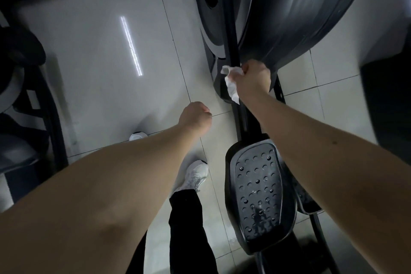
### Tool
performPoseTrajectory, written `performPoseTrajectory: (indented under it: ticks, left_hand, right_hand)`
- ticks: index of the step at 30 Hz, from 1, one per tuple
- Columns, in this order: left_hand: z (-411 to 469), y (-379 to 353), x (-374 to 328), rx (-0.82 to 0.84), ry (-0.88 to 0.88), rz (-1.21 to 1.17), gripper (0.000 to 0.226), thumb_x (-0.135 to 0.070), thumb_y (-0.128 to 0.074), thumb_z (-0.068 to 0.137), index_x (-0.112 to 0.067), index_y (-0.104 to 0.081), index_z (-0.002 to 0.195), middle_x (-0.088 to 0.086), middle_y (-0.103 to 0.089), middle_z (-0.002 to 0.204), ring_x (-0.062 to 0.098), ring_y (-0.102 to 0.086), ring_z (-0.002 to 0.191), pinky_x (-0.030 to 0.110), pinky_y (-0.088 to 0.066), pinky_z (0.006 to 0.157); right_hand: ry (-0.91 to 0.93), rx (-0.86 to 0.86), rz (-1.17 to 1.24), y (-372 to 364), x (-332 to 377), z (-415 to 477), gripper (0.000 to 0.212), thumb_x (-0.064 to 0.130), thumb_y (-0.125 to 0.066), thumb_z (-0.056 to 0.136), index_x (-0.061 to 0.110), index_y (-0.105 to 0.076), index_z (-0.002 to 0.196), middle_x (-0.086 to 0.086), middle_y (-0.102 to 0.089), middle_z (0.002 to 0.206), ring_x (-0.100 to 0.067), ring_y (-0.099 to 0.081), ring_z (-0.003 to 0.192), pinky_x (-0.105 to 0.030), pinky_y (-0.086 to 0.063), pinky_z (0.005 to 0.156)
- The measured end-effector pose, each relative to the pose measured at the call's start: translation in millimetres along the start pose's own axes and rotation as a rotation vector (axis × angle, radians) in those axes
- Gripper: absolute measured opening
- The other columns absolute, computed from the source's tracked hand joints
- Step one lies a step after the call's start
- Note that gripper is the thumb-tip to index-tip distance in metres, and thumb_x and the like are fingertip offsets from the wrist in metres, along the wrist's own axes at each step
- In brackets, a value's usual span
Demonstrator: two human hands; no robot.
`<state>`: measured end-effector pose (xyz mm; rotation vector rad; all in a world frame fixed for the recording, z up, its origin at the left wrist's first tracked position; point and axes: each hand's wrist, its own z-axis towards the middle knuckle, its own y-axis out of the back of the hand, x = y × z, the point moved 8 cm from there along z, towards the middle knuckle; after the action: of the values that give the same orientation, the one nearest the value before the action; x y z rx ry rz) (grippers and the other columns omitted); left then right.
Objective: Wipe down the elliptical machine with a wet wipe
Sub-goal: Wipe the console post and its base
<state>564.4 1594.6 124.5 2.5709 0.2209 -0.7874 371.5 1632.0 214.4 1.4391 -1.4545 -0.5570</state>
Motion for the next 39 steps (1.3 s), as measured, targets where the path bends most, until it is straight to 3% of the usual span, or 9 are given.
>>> performPoseTrajectory:
  ticks: [6,9,13,22,24,27,31,35,39]
  left_hand:
    - [-2,9,-5,0.033,0.012,-0.013,0.017,0.002,-0.036,0.060,-0.014,-0.038,0.053,0.017,-0.038,0.054,0.039,-0.047,0.054,0.023,-0.029,0.050]
    - [1,11,-1,0.025,0.037,-0.019,0.013,0.003,-0.043,0.073,-0.003,-0.045,0.062,0.021,-0.049,0.067,0.032,-0.059,0.078,0.023,-0.030,0.050]
    - [7,15,-5,0.026,0.015,0.007,0.017,0.003,-0.044,0.073,-0.008,-0.042,0.061,0.009,-0.043,0.062,0.028,-0.042,0.059,0.028,-0.033,0.054]
    - [14,22,-5,0.017,-0.006,-0.016,0.023,0.004,-0.043,0.068,-0.014,-0.035,0.056,0.007,-0.039,0.060,0.026,-0.036,0.059,0.026,-0.029,0.052]
    - [12,23,-5,0.019,-0.001,-0.028,0.023,0.005,-0.042,0.068,-0.013,-0.035,0.056,0.007,-0.038,0.057,0.026,-0.036,0.058,0.026,-0.029,0.052]
    - [6,26,-5,0.018,0.006,-0.053,0.023,0.005,-0.041,0.068,-0.013,-0.031,0.057,0.006,-0.034,0.057,0.025,-0.033,0.057,0.024,-0.026,0.051]
    - [0,30,-6,0.023,0.012,-0.080,0.029,0.005,-0.041,0.067,-0.016,-0.025,0.056,0.004,-0.028,0.058,0.026,-0.028,0.059,0.025,-0.020,0.050]
    - [1,40,-2,-0.003,0.038,-0.153,0.022,-0.001,-0.049,0.085,-0.020,-0.053,0.073,0.003,-0.053,0.077,0.027,-0.047,0.074,0.029,-0.045,0.066]
    - [3,43,8,0.013,0.079,-0.168,0.021,0.002,-0.049,0.081,-0.012,-0.055,0.068,0.003,-0.057,0.076,0.028,-0.054,0.075,0.026,-0.044,0.060]
  right_hand:
    - [-0.050,0.111,-0.092,-25,-89,-58,0.017,0.033,-0.068,0.096,0.017,-0.066,0.091,0.006,-0.057,0.073,-0.016,-0.058,0.071,-0.021,-0.038,0.055]
    - [-0.074,0.179,-0.147,-28,-100,-60,0.016,0.029,-0.072,0.091,0.014,-0.066,0.086,0.001,-0.060,0.074,-0.019,-0.059,0.071,-0.019,-0.030,0.049]
    - [-0.052,0.127,-0.192,-16,-43,-27,0.031,0.041,-0.074,0.090,0.012,-0.067,0.094,-0.002,-0.067,0.085,-0.010,-0.060,0.066,-0.020,-0.044,0.052]
    - [-0.059,-0.038,0.344,0,14,-5,0.019,0.020,-0.074,0.087,0.018,-0.067,0.103,0.004,-0.068,0.091,-0.012,-0.069,0.082,-0.019,-0.056,0.064]
    - [-0.078,0.036,0.214,-12,-18,-25,0.026,0.026,-0.077,0.088,0.018,-0.066,0.110,0.002,-0.069,0.097,-0.015,-0.069,0.088,-0.030,-0.060,0.078]
    - [-0.053,0.135,-0.008,-7,-59,-46,0.021,0.020,-0.073,0.092,0.015,-0.069,0.112,-0.002,-0.071,0.101,-0.017,-0.068,0.088,-0.020,-0.051,0.065]
    - [0.254,0.102,-0.137,25,-25,-38,0.026,0.004,-0.061,0.097,0.019,-0.072,0.116,0.001,-0.069,0.110,-0.014,-0.064,0.093,-0.018,-0.051,0.076]
    - [1.026,-0.070,-0.391,22,66,-30,0.035,-0.015,-0.076,0.073,0.011,-0.078,0.096,0.000,-0.074,0.097,-0.025,-0.060,0.101,-0.034,-0.052,0.087]
    - [1.171,-0.080,-0.877,-19,96,-24,0.024,0.000,-0.078,0.074,0.015,-0.077,0.093,0.003,-0.072,0.092,-0.026,-0.050,0.101,-0.038,-0.036,0.087]
